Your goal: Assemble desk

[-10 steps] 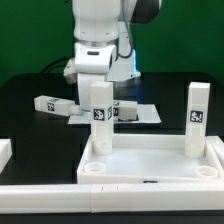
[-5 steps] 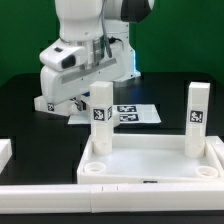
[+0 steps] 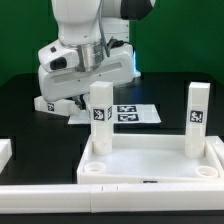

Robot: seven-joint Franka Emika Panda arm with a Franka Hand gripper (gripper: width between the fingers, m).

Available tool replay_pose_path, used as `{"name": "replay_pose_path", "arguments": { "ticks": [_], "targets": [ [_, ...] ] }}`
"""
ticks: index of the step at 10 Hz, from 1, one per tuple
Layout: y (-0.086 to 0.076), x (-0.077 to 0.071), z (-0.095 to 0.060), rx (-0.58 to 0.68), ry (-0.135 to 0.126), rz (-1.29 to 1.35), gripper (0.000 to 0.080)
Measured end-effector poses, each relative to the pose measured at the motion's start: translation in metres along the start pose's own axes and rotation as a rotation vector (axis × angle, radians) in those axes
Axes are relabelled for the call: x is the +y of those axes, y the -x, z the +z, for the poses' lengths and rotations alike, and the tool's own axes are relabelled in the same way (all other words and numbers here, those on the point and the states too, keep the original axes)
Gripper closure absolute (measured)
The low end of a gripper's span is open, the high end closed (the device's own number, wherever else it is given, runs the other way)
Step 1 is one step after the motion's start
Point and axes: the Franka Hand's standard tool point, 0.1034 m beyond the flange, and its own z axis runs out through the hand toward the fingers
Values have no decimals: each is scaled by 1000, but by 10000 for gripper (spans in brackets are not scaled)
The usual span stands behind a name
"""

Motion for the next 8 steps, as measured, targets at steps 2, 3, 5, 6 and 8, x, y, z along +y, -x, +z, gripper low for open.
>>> {"name": "replay_pose_path", "arguments": {
  "ticks": [2, 3, 5, 6, 8],
  "targets": [
    [0, 10, 5, 53, -27, 436, 515],
    [2, 11, 7, 48, -61, 513, 515],
    [1, 8, 7, 47, -66, 631, 515],
    [0, 7, 7, 47, -70, 680, 515],
    [-3, 15, 8, 55, -105, 873, 515]
  ]
}}
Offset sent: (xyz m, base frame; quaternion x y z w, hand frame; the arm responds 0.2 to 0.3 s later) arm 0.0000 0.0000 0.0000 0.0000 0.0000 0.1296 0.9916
